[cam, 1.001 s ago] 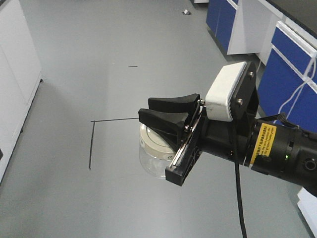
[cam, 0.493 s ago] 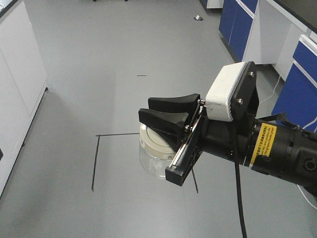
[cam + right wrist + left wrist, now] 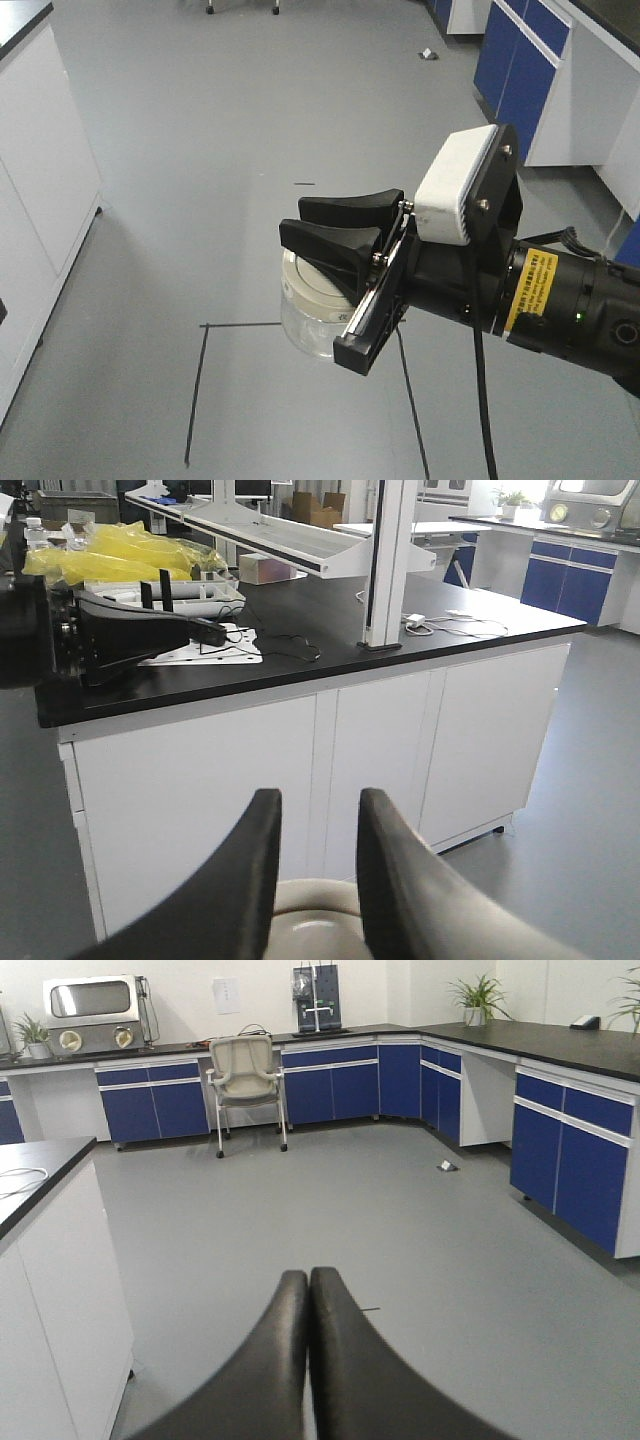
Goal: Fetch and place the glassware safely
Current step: 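Hold the jar in the right gripper while the base turns away, then keep holding the jar while the base drives across the lab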
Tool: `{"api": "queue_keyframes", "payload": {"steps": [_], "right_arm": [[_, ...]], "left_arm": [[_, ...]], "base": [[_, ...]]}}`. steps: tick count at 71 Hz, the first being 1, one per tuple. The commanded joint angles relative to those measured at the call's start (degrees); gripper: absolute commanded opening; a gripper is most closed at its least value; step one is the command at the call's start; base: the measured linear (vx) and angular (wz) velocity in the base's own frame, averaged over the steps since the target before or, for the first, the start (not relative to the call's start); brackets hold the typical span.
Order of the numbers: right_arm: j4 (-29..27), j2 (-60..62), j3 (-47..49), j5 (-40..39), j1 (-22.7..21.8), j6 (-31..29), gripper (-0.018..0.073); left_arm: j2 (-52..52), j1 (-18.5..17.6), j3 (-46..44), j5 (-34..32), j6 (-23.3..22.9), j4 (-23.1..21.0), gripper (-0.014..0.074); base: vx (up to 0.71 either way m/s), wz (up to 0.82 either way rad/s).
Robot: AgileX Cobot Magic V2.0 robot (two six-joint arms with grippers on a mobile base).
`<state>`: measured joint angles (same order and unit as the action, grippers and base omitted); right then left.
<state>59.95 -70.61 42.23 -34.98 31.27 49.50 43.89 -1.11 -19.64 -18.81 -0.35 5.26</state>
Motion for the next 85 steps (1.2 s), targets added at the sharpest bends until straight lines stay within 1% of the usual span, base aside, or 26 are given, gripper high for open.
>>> {"api": "queue_keyframes", "payload": {"steps": [1,33,85], "right_arm": [[-2.3,1.7,1.7,-3.4,-0.1,-0.2,0.0],[-2.3,1.7,1.7,-3.1,-0.1,-0.2,0.0],[-2.3,1.7,1.7,-3.2,-0.1,-0.2,0.0]], "left_arm": [[0.0,-0.4,-1.5,-4.0,-0.4,-0.4,-0.0007],[0.0,-0.4,-1.5,-4.1,-0.4,-0.4,-0.0007],[0.0,-0.4,-1.5,-4.0,-0.4,-0.4,-0.0007]], "base": [[0.4,0.09],[0.44,0.01],[0.52,0.02]]}}
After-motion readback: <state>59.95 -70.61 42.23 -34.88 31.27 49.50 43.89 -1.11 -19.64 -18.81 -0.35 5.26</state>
